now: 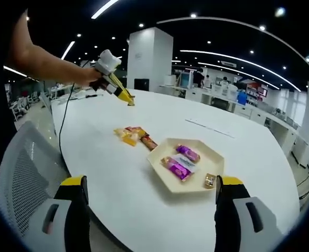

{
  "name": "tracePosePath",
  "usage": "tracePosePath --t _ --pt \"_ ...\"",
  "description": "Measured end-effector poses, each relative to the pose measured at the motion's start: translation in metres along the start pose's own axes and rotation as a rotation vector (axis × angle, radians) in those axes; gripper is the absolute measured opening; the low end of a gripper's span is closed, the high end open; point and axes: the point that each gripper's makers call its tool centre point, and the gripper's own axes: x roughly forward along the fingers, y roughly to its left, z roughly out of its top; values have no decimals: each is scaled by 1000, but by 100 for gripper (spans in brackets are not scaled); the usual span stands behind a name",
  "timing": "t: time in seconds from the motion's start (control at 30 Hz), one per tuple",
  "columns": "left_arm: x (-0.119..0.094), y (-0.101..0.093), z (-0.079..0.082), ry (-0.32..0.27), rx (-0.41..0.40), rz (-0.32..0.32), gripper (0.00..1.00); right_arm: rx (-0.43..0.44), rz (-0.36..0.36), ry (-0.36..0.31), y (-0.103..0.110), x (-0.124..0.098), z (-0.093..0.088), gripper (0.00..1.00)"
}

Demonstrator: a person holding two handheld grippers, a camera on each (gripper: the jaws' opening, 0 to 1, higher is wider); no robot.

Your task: Place the target food into the container with the food tongs after gripping and lifting it, then release it inside without dropping or visibly crushing the food.

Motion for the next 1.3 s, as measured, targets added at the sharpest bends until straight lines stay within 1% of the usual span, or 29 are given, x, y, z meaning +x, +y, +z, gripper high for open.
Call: tracePosePath --t 0.23,0.33,0.47,0.67,0.83,1.07,1.1,1.17,1.2,1.23,1.3 --pt "6 -18 10 -13 14 -24 15 11 0 -12 0 0 2 100" --pt "9 -28 18 -25 20 -34 15 6 0 -10 1 -1 2 100" --pt "16 -38 30 -36 34 -48 15 5 -10 -15 -1 -2 3 100" --pt "28 -50 45 -47 50 -70 15 -6 -3 5 2 0 -2 100" --pt "36 -66 57 -57 65 -94 15 7 -9 -4 0 -2 -1 100" --pt "51 -88 79 -81 90 -136 14 0 -13 -4 -1 -1 0 100" --pt "54 -93 83 -86 89 -149 14 3 -14 -4 -1 -1 0 100" --pt "58 -97 87 -88 93 -155 14 2 -16 -8 -2 -1 1 100" --pt "61 -102 90 -87 88 -172 14 6 -17 -6 -2 -1 0 100" --pt "63 -103 93 -93 93 -168 14 8 -18 -5 -3 -1 0 100" --pt "67 -109 99 -104 90 -183 14 13 -20 -9 -4 -1 1 100"
